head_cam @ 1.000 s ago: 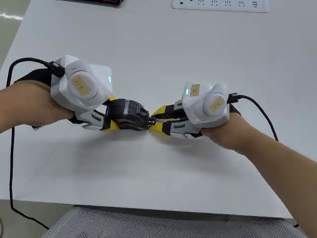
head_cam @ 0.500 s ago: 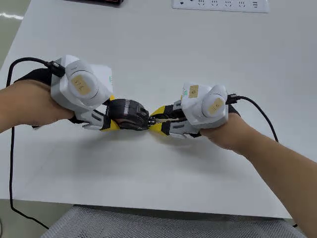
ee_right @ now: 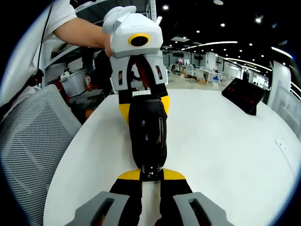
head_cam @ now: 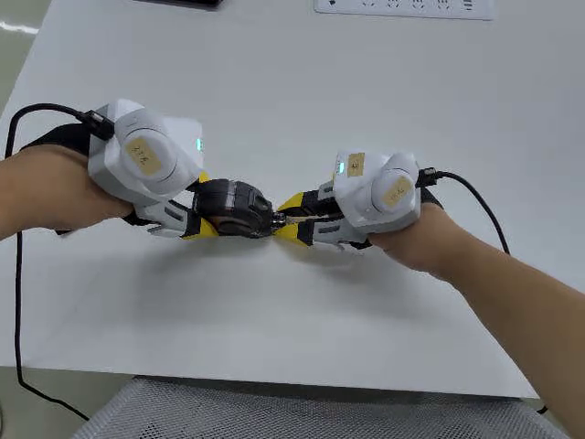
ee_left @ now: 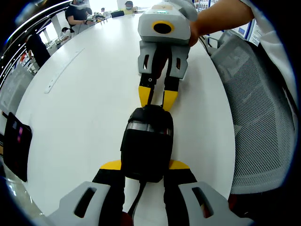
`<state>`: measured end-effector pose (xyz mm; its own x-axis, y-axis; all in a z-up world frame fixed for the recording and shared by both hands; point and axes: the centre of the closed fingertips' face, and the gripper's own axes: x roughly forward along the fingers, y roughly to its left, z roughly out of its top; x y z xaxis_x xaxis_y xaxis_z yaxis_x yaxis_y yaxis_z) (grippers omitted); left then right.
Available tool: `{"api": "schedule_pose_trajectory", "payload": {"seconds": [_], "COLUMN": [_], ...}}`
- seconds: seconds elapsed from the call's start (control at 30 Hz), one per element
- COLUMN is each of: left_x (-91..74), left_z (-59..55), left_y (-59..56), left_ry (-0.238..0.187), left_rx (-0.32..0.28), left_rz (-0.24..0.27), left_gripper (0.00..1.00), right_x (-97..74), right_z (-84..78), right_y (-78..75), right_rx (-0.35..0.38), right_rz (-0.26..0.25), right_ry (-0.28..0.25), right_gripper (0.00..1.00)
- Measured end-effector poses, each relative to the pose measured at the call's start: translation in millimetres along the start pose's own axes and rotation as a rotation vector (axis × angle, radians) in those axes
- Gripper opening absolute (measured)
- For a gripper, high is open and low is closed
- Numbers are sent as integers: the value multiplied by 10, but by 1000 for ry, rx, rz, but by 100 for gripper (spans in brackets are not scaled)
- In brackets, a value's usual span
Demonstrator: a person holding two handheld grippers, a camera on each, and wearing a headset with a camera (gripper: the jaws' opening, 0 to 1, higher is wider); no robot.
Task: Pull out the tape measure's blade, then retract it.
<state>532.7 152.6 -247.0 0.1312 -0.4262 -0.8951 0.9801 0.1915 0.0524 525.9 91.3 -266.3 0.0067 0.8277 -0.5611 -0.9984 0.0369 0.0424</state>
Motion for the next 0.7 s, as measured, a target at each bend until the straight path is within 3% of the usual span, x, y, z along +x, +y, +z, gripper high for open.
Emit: {"api": "schedule_pose_trajectory", "payload": {"seconds": [0.7], "left_x": [8], "left_z": [5], "left_y": [-5], "left_ry": [2], "left_rx": [2], "left_rz": [4], "left_gripper": [26], "right_x": [-138], "right_z": [-93], "right_y": [-21], "right_rx": [-12], "right_rz": [-18], "right_ry": [34], "right_gripper": [10]}}
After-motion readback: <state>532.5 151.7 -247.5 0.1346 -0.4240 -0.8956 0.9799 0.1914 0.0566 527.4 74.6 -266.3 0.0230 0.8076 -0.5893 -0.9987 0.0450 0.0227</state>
